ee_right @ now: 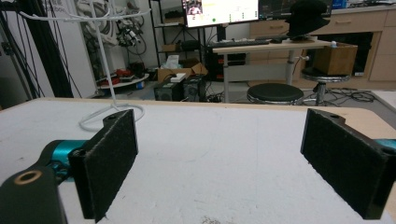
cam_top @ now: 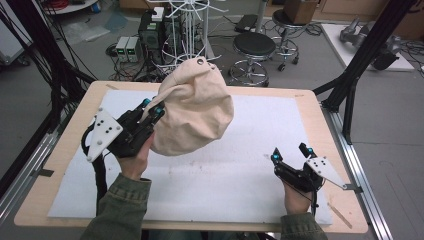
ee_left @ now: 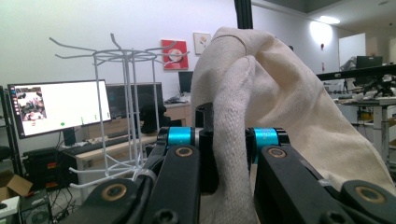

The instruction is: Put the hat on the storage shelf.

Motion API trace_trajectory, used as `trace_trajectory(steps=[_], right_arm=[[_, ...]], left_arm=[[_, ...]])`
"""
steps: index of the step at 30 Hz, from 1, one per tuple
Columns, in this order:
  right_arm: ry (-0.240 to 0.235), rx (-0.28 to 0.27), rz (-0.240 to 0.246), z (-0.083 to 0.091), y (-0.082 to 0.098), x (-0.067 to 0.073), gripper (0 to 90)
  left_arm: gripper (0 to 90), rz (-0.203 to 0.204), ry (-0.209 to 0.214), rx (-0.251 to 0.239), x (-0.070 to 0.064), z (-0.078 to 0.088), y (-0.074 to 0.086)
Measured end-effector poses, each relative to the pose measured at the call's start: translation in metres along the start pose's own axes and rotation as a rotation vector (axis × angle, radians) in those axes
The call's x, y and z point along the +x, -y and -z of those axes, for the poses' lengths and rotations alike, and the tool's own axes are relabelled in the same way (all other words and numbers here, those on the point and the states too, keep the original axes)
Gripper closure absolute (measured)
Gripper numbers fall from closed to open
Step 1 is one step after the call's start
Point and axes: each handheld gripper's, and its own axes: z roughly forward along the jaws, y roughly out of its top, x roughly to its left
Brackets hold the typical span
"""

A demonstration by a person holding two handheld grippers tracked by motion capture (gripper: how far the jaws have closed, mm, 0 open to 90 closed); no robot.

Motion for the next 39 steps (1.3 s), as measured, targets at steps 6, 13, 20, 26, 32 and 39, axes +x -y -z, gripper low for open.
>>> trace_trajectory(steps=[6,13,20,26,32,39], right_arm=[[-0.003,-0.008,-0.007,0.001,0.0,0.0,10.2],[-0.018,-0.062,-0.007,0.004,-0.005,0.002,10.2],[-0.083,-0.119,0.009,0.008,-0.026,0.026,10.2],[-0.163,-0.162,0.033,0.008,-0.042,0.062,10.2],[-0.232,-0.18,0.054,0.012,-0.052,0.085,10.2],[-0.222,-0.158,0.013,0.005,-0.062,0.089,10.2]], left_arm=[[85.1,0.006,0.006,-0.024,-0.005,-0.004,-0.002],[85.1,-0.008,0.003,-0.024,-0.01,-0.01,-0.003],[85.0,0.001,-0.011,-0.03,-0.011,-0.014,-0.001],[85.0,0.004,-0.015,-0.03,-0.016,-0.017,0.003],[85.0,0.035,-0.021,-0.05,-0.022,-0.022,0.007],[85.0,0.066,-0.038,-0.078,-0.028,-0.025,0.009]])
